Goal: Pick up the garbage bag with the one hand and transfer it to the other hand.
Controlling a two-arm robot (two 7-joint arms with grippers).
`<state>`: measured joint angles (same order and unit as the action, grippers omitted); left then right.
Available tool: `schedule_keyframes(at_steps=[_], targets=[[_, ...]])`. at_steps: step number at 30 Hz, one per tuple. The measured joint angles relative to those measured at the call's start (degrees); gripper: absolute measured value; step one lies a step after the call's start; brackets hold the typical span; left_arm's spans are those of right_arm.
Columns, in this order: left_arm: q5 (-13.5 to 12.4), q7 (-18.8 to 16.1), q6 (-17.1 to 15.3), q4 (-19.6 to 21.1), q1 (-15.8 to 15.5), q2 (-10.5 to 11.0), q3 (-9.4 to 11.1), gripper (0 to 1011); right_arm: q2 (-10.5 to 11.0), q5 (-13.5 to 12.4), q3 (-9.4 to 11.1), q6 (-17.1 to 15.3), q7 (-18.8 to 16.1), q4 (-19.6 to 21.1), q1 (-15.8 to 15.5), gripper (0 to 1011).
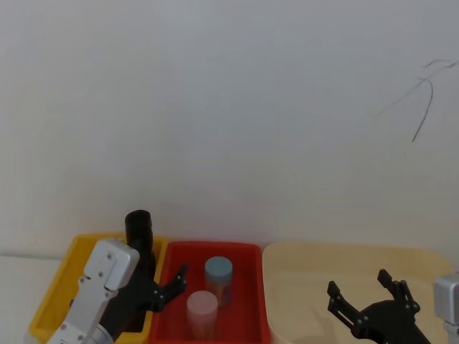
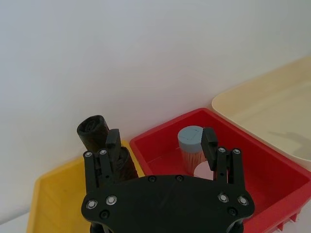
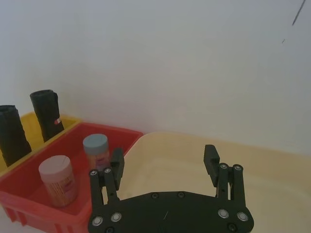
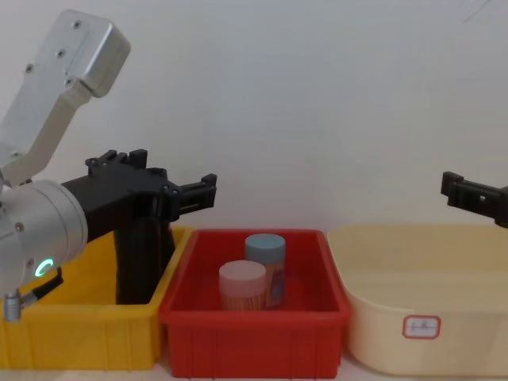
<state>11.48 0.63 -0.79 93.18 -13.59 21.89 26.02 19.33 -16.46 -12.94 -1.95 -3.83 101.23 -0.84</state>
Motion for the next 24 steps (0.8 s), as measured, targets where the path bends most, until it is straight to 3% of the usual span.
schedule_keyframes(at_steps=[24], targets=[[0.0, 0.0, 0.0, 0.0, 0.0, 0.0, 0.0, 1000, 0.0, 0.0, 0.0, 0.0, 0.0, 0.0, 0.0, 1000]])
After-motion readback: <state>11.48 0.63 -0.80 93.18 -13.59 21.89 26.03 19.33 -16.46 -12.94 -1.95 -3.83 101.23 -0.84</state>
